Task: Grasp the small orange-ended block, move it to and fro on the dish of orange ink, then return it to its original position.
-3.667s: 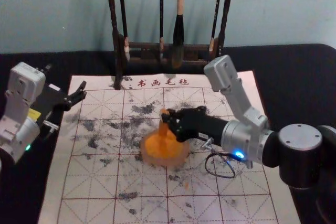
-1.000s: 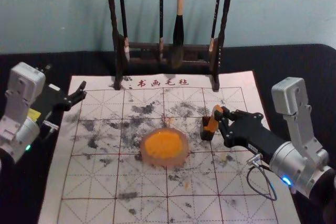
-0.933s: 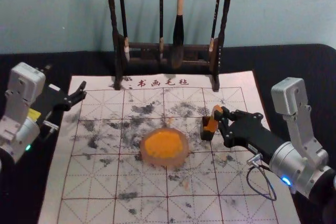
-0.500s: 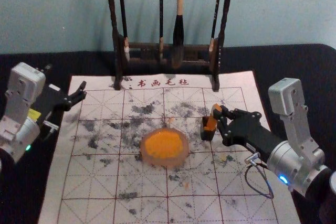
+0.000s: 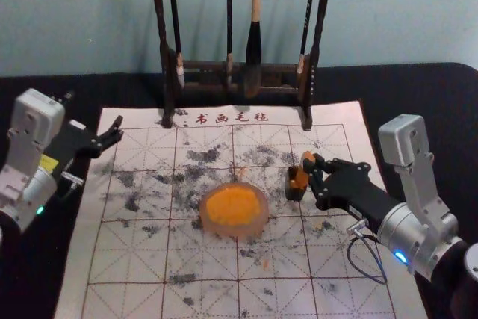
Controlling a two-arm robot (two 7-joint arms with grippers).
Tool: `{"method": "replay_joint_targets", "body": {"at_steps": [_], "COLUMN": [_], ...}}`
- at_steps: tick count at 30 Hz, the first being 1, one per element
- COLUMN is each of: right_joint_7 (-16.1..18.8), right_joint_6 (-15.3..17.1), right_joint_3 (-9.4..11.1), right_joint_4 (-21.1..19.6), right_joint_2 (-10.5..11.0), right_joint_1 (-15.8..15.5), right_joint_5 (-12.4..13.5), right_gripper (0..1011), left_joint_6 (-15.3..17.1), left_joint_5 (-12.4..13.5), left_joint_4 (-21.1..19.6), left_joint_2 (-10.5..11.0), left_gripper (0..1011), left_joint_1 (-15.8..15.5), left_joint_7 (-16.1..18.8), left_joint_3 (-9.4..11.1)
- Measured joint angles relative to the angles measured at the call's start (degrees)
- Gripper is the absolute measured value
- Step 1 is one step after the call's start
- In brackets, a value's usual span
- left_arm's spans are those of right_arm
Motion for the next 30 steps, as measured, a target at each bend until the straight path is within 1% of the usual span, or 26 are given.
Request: {"method": "replay_joint_targets", "body": {"at_steps": [8,22,30], "right_joint_7": [-0.2,-0.1,-0.1], "right_joint_6": [-0.5,-1.6,-2.1], "right_joint_3": [0.0,0.3,0.3], "right_joint_4": [0.9,1.9,2.2], "right_joint_2": [-0.6,-1.7,-1.8], "right_joint_1": [0.0,-0.1,-0.1], "right_joint_5": [-0.6,-0.2,-0.1], "right_gripper": [108,108,108], "left_joint_6": [0.0,0.0,0.0], "left_joint_5": [0.0,0.0,0.0], "left_joint_4": [0.0,0.0,0.0], "left_joint_2": [0.0,0.0,0.0], "left_gripper": [1001,1001,1001], "left_joint_1": [0.0,0.0,0.0], "left_joint_7": [0.0,0.0,0.0], "left_joint_3": [0.0,0.0,0.0]}}
